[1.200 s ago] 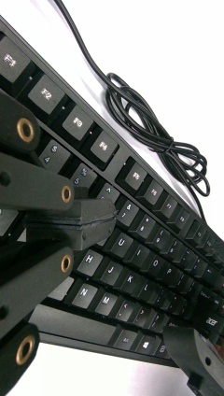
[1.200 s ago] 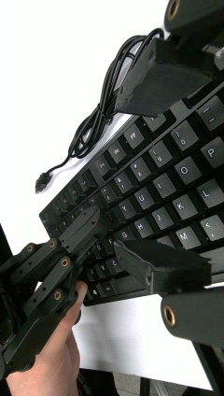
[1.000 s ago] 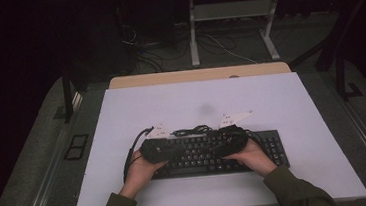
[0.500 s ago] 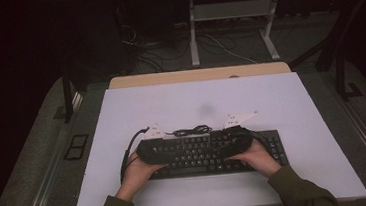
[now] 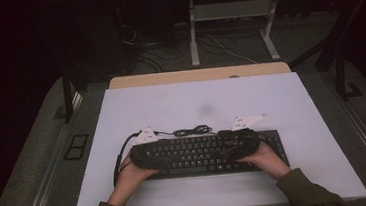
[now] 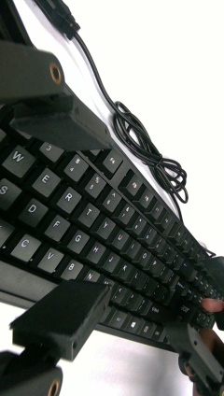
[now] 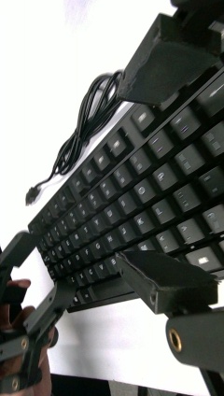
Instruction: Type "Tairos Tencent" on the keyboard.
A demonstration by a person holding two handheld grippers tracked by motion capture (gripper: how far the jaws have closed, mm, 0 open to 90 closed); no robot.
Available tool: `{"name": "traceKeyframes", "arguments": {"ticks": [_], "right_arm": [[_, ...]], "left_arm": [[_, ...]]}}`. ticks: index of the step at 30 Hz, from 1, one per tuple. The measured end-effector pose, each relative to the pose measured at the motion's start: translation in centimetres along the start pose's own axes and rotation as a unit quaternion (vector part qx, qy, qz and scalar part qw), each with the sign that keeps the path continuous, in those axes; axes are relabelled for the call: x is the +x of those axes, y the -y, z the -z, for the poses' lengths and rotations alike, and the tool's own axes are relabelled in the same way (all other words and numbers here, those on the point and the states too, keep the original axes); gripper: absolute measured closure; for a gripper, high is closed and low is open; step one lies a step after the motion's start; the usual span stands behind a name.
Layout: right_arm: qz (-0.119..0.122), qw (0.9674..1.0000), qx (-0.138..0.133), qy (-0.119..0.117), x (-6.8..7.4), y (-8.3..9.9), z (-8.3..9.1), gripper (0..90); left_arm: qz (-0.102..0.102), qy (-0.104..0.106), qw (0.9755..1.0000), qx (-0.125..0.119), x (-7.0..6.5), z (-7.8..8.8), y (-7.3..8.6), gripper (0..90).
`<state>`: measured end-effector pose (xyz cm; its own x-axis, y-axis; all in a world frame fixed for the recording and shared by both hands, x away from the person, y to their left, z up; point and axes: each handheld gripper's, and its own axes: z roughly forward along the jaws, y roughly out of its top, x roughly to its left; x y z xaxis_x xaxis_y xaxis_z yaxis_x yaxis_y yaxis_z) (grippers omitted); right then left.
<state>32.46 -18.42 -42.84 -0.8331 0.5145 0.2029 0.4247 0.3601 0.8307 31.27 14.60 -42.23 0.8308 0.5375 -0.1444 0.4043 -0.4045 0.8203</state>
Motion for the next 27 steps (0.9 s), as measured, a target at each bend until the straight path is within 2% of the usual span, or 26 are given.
{"name": "traceKeyframes", "arguments": {"ticks": [7, 16, 22, 27], "right_arm": [[-0.012, 0.9997, -0.012, 0.016, -0.6, 0.7, 2.0, 17.7], [-0.018, 0.9990, -0.026, 0.031, -0.9, 1.7, 4.2, 17.6], [-0.020, 0.9987, -0.027, 0.039, -0.8, 2.5, 5.4, 17.7], [-0.027, 0.9983, -0.026, 0.045, -0.9, 3.3, 6.5, 17.7]], "left_arm": [[0.006, -0.004, 0.9999, -0.011, -0.2, 1.0, 0.3, 18.8], [0.007, -0.008, 0.9998, -0.014, -0.4, 2.3, 1.1, 14.9], [0.005, -0.013, 0.9998, -0.014, -0.4, 2.9, 1.4, 14.0], [0.012, -0.009, 0.9998, -0.015, -0.4, 3.2, 1.6, 13.7]]}}
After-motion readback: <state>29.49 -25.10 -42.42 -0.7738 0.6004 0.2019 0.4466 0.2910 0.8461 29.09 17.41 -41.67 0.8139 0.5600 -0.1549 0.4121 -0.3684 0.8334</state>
